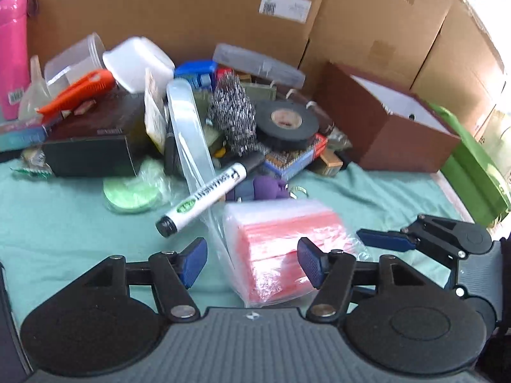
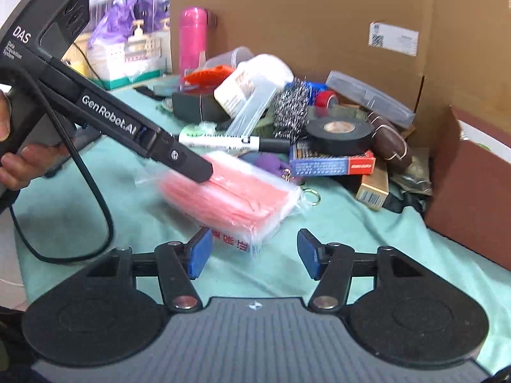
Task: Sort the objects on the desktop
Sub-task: 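Grasp the pink bag of straws with the right gripper, then carry the pink straw bag into the shoebox and open the right gripper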
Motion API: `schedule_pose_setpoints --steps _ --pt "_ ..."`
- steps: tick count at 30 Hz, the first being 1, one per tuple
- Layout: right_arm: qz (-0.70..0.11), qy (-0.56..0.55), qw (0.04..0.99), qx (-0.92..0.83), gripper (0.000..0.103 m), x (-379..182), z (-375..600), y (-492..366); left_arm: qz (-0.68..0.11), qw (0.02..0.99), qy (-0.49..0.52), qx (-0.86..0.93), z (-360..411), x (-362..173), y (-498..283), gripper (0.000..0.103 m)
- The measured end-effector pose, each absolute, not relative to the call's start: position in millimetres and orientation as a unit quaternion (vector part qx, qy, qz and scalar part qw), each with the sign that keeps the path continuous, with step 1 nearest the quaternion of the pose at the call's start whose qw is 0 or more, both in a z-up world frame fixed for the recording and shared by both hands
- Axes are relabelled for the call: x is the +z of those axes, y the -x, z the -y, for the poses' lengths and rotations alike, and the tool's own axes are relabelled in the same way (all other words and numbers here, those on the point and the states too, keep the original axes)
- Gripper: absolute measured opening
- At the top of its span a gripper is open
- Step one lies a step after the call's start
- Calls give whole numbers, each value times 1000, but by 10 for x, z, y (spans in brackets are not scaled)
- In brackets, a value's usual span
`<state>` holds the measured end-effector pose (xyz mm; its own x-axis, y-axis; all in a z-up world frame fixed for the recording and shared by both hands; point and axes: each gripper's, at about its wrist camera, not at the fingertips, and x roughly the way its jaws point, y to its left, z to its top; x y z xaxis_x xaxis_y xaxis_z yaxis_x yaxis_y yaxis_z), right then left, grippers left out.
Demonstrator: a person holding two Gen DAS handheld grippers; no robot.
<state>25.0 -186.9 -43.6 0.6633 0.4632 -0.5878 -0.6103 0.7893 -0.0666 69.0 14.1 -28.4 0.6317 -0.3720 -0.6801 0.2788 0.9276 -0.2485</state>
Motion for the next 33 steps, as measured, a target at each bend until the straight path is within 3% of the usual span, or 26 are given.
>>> schedule_pose_setpoints --steps 4,8,12,19,33 --pt "-285 133 901 299 59 -464 1836 -287 -390 897 62 -197 -99 -333 -745 71" --pt "-295 128 893 316 59 -496 1767 -365 -396 890 56 -219 -63 -337 -786 65" --pt "-294 115 893 320 59 -514 1724 -418 -394 892 54 -215 -49 -364 -806 69" --pt "-290 102 898 313 55 -480 1752 -341 -385 900 25 -204 120 -291 -685 62" --pt "-188 103 949 231 53 172 2470 -59 -293 915 11 -278 784 457 -631 59"
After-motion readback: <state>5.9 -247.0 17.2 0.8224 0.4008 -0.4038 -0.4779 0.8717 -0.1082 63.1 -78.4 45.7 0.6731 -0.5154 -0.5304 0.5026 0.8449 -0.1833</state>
